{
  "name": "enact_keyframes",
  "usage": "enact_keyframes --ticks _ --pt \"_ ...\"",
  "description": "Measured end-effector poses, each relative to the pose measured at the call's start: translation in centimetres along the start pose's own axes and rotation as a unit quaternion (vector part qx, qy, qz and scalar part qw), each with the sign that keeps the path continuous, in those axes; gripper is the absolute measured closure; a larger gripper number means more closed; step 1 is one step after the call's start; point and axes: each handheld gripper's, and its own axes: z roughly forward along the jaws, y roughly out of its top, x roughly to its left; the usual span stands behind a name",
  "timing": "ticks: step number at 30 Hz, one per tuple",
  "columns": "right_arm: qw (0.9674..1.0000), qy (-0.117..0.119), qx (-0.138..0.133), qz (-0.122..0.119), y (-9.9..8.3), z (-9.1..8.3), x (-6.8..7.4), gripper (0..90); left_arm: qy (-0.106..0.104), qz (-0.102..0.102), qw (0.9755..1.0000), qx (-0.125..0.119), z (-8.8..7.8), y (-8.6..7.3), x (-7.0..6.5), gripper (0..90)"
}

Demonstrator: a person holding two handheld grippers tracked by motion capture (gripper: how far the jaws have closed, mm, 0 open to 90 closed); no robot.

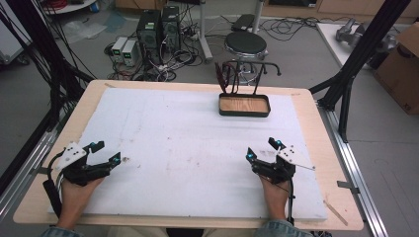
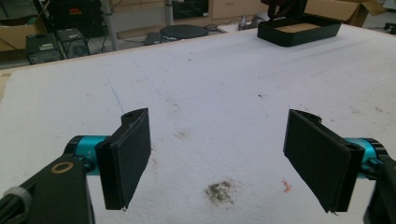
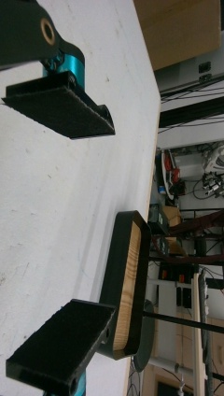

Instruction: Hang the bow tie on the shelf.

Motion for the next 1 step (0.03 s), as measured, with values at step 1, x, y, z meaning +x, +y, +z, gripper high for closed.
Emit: enact_keyframes --ticks 1 --pt "1.0 0.001 0.001 0.002 -0.01 0.0 0.04 11.2 0.002 0.0 1.0 0.001 -0.03 -0.03 0.01 23.4"
